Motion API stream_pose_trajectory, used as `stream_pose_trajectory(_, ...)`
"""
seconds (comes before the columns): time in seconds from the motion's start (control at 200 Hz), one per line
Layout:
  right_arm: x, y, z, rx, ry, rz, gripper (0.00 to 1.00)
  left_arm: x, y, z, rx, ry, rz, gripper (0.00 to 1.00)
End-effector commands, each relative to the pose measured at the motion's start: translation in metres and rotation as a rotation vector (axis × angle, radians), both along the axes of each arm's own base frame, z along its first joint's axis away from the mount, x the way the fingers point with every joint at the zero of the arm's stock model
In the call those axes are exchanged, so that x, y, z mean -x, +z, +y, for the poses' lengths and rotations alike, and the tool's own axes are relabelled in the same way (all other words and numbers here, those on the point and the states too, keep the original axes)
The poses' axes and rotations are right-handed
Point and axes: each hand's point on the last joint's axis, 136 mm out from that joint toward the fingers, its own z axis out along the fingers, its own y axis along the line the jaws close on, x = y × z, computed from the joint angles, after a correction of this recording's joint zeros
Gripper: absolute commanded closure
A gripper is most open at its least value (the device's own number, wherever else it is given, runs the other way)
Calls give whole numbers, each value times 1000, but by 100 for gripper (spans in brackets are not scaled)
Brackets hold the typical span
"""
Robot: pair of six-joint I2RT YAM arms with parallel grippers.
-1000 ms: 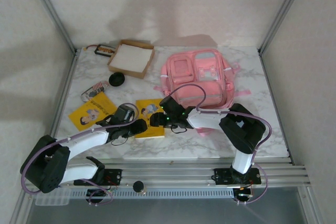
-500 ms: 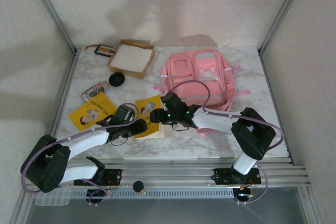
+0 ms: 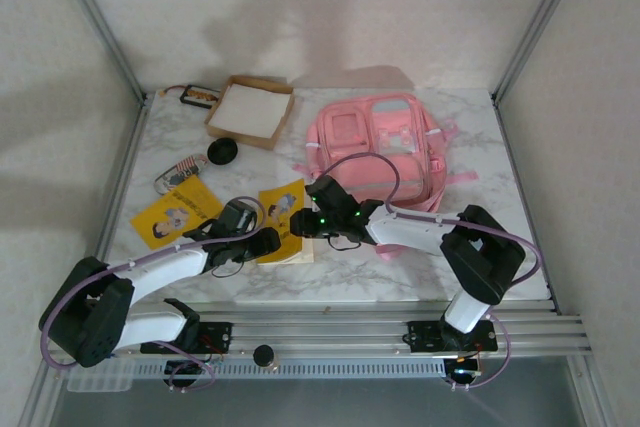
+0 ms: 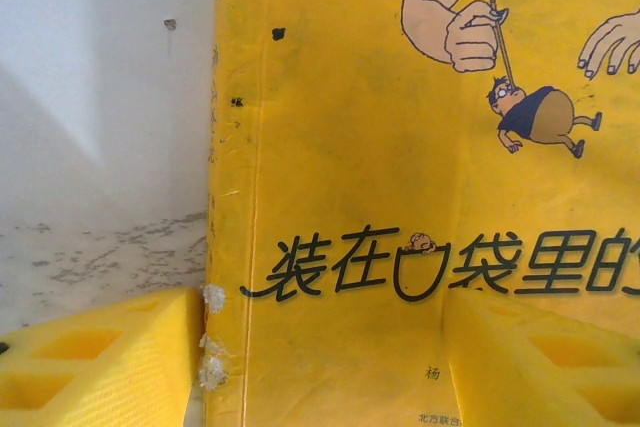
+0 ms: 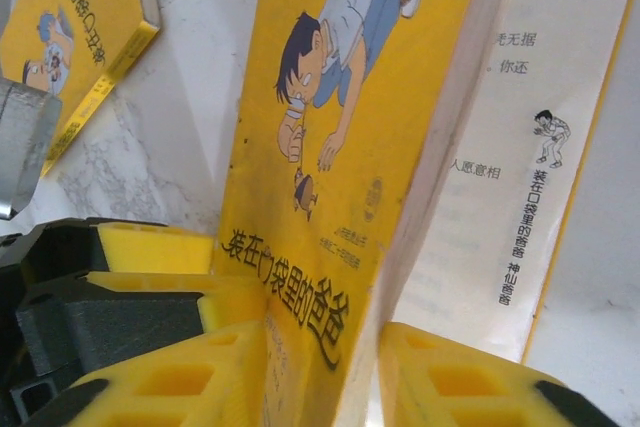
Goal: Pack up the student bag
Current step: Pick up the book from the center of the table.
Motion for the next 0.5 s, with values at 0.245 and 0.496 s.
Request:
stream_pose_trajectory(0.245, 2, 9, 6, -31, 54, -1, 89, -1, 6, -7, 22, -7, -11, 34)
stream_pose_trajectory(0.496, 1, 57, 21, -159, 103, -35, 100, -16, 33, -4, 75, 54, -76, 28)
